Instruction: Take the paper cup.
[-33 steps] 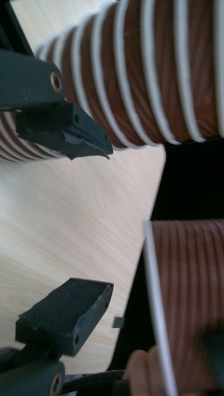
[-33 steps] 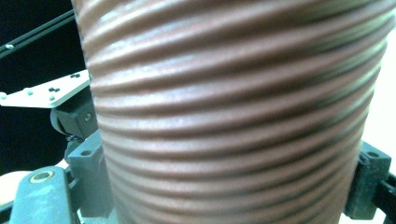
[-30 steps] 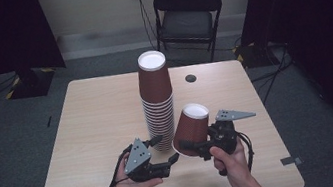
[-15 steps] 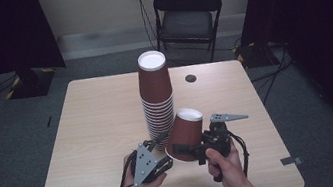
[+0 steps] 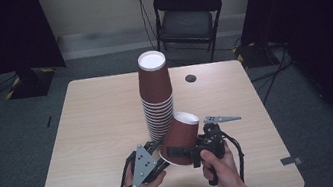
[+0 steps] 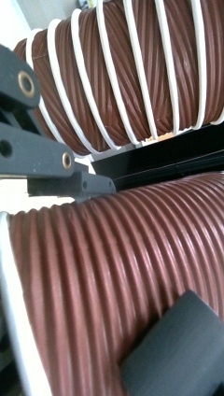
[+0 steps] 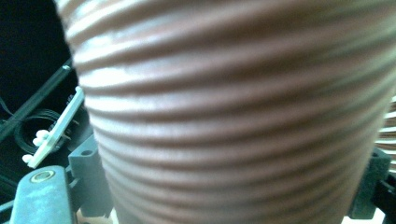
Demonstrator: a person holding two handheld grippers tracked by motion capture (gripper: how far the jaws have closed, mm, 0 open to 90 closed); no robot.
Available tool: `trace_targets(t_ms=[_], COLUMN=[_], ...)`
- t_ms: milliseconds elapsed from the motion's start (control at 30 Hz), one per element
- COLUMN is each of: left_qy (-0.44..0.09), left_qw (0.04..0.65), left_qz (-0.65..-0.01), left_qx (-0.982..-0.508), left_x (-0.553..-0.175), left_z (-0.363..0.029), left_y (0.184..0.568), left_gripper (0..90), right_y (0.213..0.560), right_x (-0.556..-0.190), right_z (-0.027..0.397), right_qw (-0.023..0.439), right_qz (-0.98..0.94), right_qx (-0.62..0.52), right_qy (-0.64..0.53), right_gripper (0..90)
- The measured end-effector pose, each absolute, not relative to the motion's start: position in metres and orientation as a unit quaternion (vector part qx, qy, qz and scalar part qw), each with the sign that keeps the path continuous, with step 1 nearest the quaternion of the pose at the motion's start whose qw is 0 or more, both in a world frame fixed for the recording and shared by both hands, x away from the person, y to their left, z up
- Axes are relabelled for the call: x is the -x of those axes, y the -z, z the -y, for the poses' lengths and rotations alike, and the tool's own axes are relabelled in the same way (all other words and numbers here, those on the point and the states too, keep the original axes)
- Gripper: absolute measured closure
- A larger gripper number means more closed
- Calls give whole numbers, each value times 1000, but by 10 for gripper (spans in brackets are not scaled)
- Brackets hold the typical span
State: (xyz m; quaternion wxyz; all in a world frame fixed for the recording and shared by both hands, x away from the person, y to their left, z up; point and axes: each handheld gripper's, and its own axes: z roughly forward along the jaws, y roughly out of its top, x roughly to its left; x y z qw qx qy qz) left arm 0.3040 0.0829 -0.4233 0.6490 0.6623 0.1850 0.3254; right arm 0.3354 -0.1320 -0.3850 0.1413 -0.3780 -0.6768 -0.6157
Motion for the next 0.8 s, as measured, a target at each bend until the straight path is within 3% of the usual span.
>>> trace_targets(t_ms=[167,433,800], left_qy=[-315,-302,-269], left_qw=[660,673,674], left_qz=[-180,-188,-187], left_qx=[-658,-648,-662], left_x=[-304,-306,-307], left_z=[-86,-91,-93], left_y=[423,422,427], left_gripper=[756,814,851], right_y=[385,390,388], right_x=[-333,-339,-345], right_z=[129,133,150], right_qw=[134,178,146], right_qz=[684,666,651], right_qx=[367,362,372], right_qy=[616,628,645], right_gripper=[101,97,111])
